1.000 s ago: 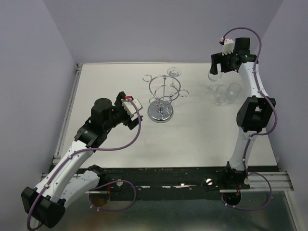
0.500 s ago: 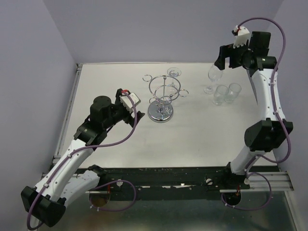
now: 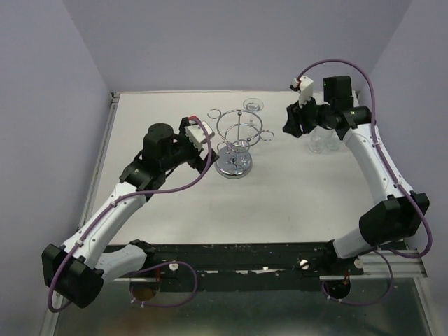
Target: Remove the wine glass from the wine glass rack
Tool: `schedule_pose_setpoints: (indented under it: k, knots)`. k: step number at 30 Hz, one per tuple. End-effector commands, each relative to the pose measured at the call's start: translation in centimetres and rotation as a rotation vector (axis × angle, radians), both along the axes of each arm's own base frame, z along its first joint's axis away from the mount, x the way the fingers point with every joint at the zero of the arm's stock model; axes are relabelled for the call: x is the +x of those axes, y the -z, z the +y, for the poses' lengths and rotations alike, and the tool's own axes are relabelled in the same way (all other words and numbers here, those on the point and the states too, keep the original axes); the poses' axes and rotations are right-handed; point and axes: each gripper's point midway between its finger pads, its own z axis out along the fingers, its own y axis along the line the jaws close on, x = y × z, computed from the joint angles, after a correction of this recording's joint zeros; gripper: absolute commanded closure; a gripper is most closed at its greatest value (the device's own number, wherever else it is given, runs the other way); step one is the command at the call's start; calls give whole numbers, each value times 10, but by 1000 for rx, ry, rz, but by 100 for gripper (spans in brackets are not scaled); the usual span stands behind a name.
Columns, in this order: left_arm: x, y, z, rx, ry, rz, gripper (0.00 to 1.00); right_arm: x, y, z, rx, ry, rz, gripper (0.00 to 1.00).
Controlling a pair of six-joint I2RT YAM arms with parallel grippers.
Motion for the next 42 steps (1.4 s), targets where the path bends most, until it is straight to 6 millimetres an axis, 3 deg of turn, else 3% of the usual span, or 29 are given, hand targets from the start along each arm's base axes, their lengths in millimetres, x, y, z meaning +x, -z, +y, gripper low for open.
schedule_pose_setpoints:
  k: [1, 8, 13, 18, 22, 25, 35, 42]
  knots:
    - [-1, -1, -4, -2, 26, -15, 1, 2, 2, 7, -33, -40, -23, 45]
    - [6, 3, -7, 18, 22, -24, 1, 0, 9, 27, -47, -102, -17, 54]
    - [9, 6, -11, 14, 36, -28, 1, -13, 23, 47, -110, -173, -22, 54]
    - [16, 11, -15, 34, 41, -17, 1, -19, 34, 54, -145, -200, -13, 54]
    - [32, 21, -11, 97, -9, 11, 2, -24, 37, 59, -154, -224, -14, 54]
    - [39, 17, -7, 112, -35, -31, 3, -30, 33, 67, -156, -258, -34, 53]
    - [56, 19, 7, 184, -117, -67, 2, -68, 36, 104, -191, -410, -73, 51]
    - [69, 11, 9, 147, -180, -98, 1, -87, 42, 116, -193, -445, -53, 50]
